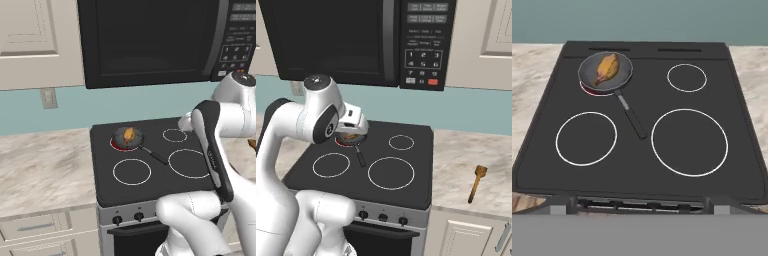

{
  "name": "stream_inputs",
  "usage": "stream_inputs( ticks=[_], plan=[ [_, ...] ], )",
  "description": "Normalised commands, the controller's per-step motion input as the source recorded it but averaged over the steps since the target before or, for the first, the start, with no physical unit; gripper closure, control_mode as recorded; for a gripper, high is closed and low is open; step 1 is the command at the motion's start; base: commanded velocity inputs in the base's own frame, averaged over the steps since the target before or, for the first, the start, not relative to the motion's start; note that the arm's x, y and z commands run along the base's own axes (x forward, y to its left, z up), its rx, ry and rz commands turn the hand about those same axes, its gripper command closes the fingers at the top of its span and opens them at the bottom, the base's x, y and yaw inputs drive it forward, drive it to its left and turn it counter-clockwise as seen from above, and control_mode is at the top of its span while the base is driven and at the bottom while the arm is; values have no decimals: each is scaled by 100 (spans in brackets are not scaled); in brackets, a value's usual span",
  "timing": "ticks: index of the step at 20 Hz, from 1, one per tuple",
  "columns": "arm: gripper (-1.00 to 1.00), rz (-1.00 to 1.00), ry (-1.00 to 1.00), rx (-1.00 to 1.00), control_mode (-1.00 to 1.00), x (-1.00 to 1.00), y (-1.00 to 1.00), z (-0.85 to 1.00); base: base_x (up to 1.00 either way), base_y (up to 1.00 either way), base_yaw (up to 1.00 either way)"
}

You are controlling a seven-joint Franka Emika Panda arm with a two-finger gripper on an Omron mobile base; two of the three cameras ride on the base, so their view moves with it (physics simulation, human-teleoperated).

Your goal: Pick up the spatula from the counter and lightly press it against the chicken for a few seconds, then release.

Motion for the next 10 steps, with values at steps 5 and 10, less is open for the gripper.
stream_inputs(
  ticks=[5,10],
  plan=[
    [-100,-1,0,0,-100,-44,-44,0,0,0,0],
    [-100,-3,0,0,-100,-26,-41,-9,0,0,0]
  ],
)
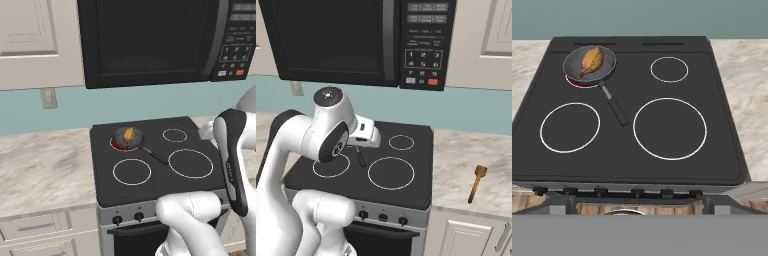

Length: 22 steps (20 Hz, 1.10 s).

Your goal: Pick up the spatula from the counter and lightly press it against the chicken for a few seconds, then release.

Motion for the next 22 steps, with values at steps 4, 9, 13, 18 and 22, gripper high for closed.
stream_inputs(
  ticks=[4,9,13,18,22],
  plan=[
    [-100,-5,0,0,-100,-10,-40,-14,0,0,0],
    [-100,-6,0,0,-100,0,-34,-13,0,0,0],
    [-100,-9,0,0,-100,0,-40,-18,0,0,0],
    [-100,-10,3,0,-100,0,-41,-13,0,0,0],
    [-100,-8,1,0,-100,0,-34,-11,0,0,0]
  ],
)
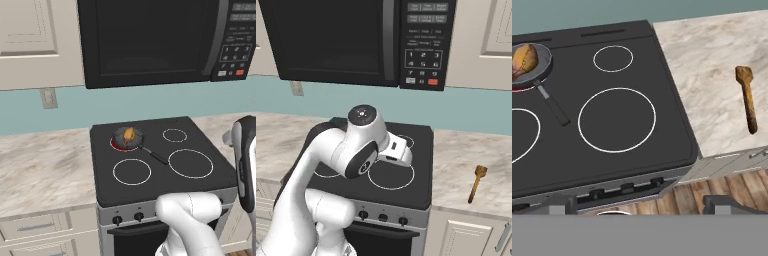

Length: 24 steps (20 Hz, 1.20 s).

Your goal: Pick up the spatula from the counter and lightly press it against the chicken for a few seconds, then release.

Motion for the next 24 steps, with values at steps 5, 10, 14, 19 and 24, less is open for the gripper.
stream_inputs(
  ticks=[5,10,14,19,24],
  plan=[
    [-100,-5,0,0,-100,0,-33,-8,0,0,0],
    [-100,-6,0,-1,-100,0,-29,-4,0,0,0],
    [-100,-7,0,0,-100,0,-27,-4,0,0,0],
    [-100,-6,2,0,-100,1,-27,-4,0,0,0],
    [-100,-2,0,-6,-100,3,-26,-11,0,0,0]
  ],
)
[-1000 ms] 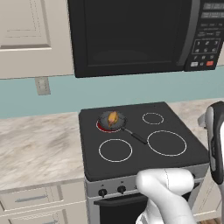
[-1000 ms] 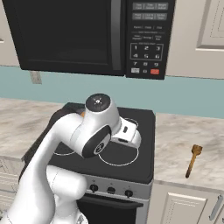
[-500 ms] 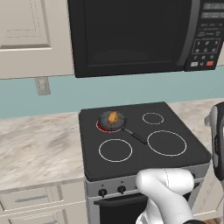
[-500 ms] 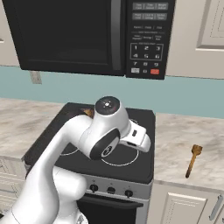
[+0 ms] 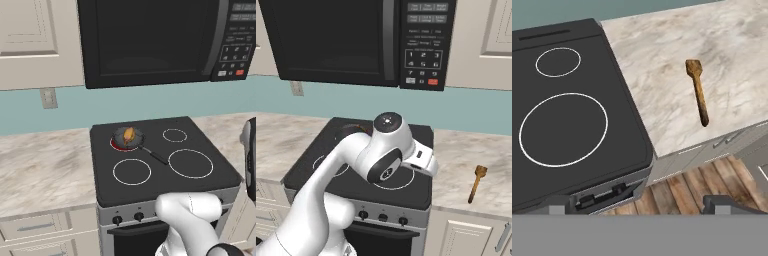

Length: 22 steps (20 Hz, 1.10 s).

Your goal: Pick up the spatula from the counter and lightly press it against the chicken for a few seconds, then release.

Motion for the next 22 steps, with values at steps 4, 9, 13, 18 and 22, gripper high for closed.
stream_inputs(
  ticks=[4,9,13,18,22],
  plan=[
    [-100,0,0,-8,-100,2,-22,-10,0,0,0],
    [-100,1,0,-7,-100,0,-20,-8,0,0,0],
    [-100,0,1,-1,-100,4,-23,-6,0,0,0],
    [-100,0,7,0,-100,8,-33,-1,0,0,0],
    [-100,0,7,0,-100,4,-35,0,0,0,0]
  ],
)
